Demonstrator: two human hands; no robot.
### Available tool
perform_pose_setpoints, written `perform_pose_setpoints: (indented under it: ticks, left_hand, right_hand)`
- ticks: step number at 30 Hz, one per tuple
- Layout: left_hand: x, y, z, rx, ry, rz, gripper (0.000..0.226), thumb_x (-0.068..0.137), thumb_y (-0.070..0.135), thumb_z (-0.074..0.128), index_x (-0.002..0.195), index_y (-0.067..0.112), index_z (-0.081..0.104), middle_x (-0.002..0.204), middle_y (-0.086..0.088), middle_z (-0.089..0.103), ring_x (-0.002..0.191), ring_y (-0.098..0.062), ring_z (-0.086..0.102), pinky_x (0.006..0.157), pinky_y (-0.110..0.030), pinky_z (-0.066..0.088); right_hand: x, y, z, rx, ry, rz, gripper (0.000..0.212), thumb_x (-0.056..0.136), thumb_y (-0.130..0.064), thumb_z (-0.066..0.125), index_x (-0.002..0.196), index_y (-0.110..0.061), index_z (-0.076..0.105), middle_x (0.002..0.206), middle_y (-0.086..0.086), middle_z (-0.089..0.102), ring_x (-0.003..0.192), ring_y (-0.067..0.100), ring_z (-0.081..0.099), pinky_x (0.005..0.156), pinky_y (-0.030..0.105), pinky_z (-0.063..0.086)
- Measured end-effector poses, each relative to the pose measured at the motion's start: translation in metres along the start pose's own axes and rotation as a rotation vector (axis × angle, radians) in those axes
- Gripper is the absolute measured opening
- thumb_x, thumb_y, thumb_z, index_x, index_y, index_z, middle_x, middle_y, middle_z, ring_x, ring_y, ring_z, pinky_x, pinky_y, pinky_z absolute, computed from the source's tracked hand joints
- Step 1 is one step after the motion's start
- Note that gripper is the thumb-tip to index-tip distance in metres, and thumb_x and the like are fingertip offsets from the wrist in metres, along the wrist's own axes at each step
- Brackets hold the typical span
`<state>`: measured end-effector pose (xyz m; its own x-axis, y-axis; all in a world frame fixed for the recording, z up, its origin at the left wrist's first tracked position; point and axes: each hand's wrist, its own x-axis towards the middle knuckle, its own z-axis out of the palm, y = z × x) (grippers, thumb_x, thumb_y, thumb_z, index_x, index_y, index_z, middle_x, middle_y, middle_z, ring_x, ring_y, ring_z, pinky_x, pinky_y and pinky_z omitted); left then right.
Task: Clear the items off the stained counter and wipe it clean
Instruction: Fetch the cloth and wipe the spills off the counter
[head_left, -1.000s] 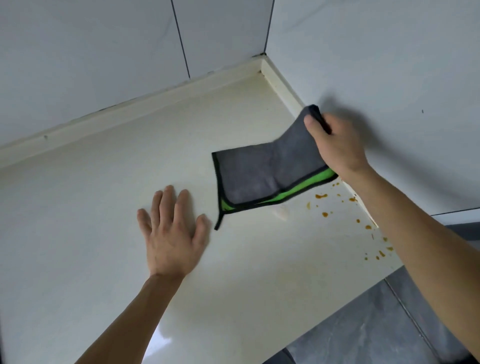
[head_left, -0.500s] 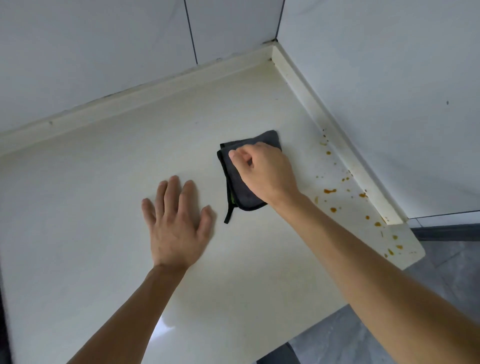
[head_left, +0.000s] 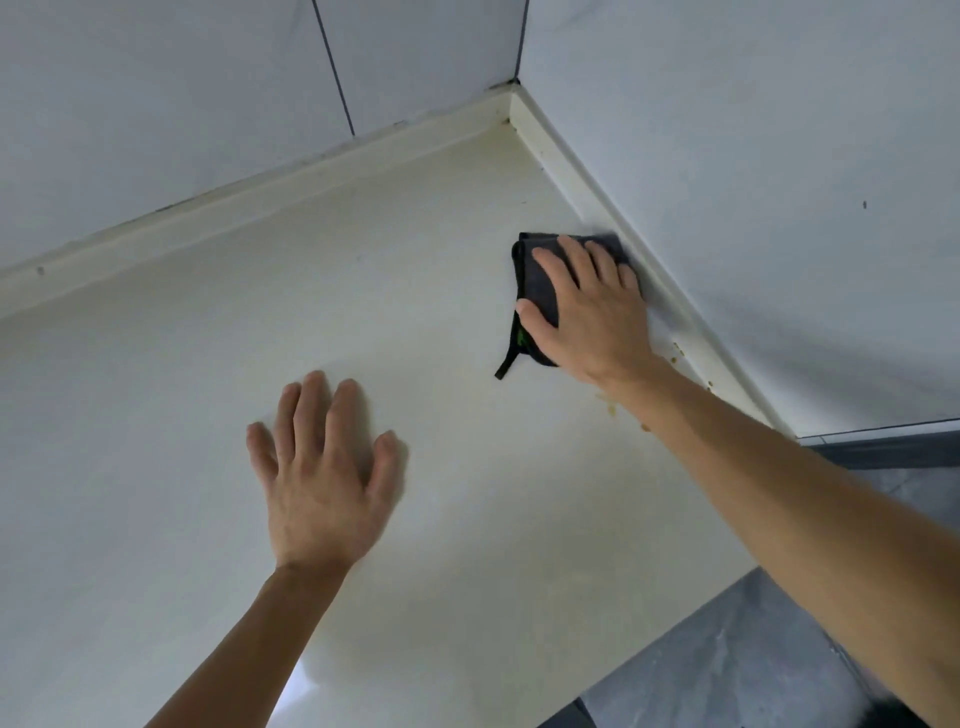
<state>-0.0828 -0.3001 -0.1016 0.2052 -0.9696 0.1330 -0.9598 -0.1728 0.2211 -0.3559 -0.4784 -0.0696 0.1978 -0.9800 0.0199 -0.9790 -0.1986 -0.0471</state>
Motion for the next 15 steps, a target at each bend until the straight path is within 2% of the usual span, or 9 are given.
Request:
perform_pose_setpoints:
  ticks: [2,5,7,11,15]
  left_hand:
    - [0.001,-0.001,0.0,0.003,0.005,0.009,0.056,0.094,0.052,0.048,0.141,0.022,0.046,0.158,-0.005,0.036,0.152,-0.029,0.026,0.119,-0.055,0.019]
    - [0.0,0.001,-0.001,0.004,0.002,0.001,0.057,0.094,0.052,0.048,0.142,0.023,0.045,0.159,-0.005,0.036,0.152,-0.029,0.026,0.12,-0.056,0.018]
    - [-0.001,0.0,0.0,0.004,0.0,-0.004,0.058,0.094,0.053,0.047,0.144,0.023,0.044,0.16,-0.006,0.035,0.153,-0.03,0.026,0.121,-0.057,0.017]
    - [0.0,0.0,0.0,0.004,-0.005,-0.003,0.058,0.093,0.053,0.047,0.143,0.024,0.044,0.16,-0.004,0.034,0.154,-0.029,0.025,0.12,-0.059,0.019]
    - [0.001,0.004,0.001,-0.004,0.01,-0.009,0.059,0.092,0.05,0.05,0.144,0.022,0.045,0.16,-0.006,0.035,0.154,-0.03,0.027,0.121,-0.057,0.016]
  right_hand:
    - [0.012,-0.002,-0.002,-0.017,0.006,-0.008,0.069,0.098,-0.064,0.041,0.153,-0.023,0.048,0.16,0.004,0.046,0.145,0.031,0.044,0.112,0.045,0.036]
    - [0.001,-0.005,0.004,0.021,-0.029,-0.001,0.071,0.104,-0.061,0.032,0.164,-0.023,0.031,0.173,0.007,0.024,0.16,0.027,0.021,0.126,0.046,0.022]
    - [-0.026,0.001,0.008,0.032,-0.037,0.032,0.072,0.106,-0.061,0.028,0.167,-0.022,0.025,0.175,0.008,0.018,0.162,0.027,0.013,0.13,0.048,0.016]
    - [-0.092,0.011,0.009,0.029,-0.036,0.156,0.074,0.106,-0.061,0.026,0.168,-0.02,0.022,0.175,0.013,0.016,0.162,0.032,0.013,0.13,0.051,0.016]
    - [-0.072,0.003,0.009,0.042,-0.037,0.172,0.074,0.105,-0.061,0.03,0.167,-0.022,0.023,0.174,0.015,0.018,0.161,0.036,0.016,0.13,0.052,0.013]
